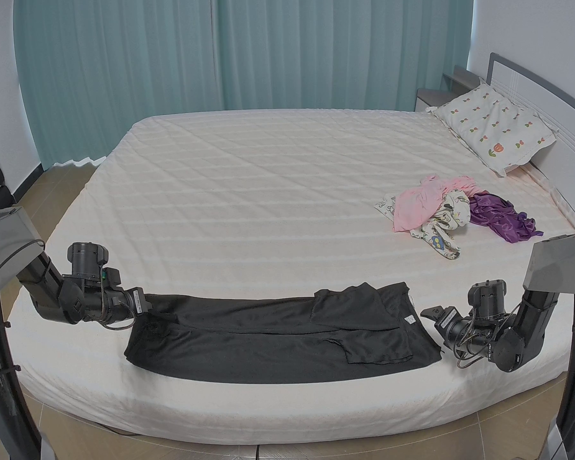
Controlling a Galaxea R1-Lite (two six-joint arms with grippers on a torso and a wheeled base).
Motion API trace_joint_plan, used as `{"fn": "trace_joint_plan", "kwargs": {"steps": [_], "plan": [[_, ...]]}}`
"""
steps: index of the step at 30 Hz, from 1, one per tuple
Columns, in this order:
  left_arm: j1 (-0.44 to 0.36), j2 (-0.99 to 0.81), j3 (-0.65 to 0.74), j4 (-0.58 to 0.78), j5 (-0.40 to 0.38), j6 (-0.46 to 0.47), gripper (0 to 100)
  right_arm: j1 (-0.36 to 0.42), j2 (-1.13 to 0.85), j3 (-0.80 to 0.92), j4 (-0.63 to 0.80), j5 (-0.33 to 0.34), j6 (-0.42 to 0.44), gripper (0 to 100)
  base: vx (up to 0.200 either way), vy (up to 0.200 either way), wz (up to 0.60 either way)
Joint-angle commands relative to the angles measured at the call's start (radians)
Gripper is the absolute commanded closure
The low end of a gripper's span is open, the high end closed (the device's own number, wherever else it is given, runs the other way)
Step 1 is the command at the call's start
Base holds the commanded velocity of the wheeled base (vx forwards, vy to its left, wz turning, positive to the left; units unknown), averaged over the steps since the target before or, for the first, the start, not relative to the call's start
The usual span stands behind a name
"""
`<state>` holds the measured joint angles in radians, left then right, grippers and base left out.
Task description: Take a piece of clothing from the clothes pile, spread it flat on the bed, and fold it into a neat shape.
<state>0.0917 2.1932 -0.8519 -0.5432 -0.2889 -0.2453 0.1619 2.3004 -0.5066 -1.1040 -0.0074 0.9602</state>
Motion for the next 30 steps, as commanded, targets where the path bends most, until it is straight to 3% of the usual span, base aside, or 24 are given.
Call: {"fn": "trace_joint_plan", "kwargs": {"steps": [1, 3, 6, 13, 20, 30], "plan": [[-0.089, -0.096, 0.02, 0.065, 0.06, -0.014, 100, -0.01, -0.016, 0.0, 0.0, 0.0, 0.0, 0, 0.0, 0.0, 0.0], [-0.168, -0.132, 0.005, 0.115, 0.145, -0.091, 100, -0.012, -0.019, 0.0, 0.0, 0.0, 0.0, 0, 0.0, 0.0, 0.0], [-0.262, -0.159, -0.009, 0.127, 0.2, -0.192, 100, -0.013, -0.024, 0.002, 0.0, 0.0, 0.0, 0, 0.0, 0.0, 0.0], [-0.382, -0.151, -0.059, 0.161, 0.281, -0.236, 100, -0.035, -0.038, 0.007, 0.0, 0.015, 0.0, 0, 0.0, 0.0, 0.0], [-0.46, -0.147, -0.173, 0.296, 0.289, -0.376, 100, -0.038, -0.05, 0.016, -0.002, 0.035, 0.002, 0, 0.0, -0.114, 0.0], [-0.509, -0.119, -0.231, 0.336, 0.292, -0.402, 100, -0.039, -0.07, 0.022, -0.002, 0.038, 0.002, 0, 0.0, -0.2, 0.0]]}}
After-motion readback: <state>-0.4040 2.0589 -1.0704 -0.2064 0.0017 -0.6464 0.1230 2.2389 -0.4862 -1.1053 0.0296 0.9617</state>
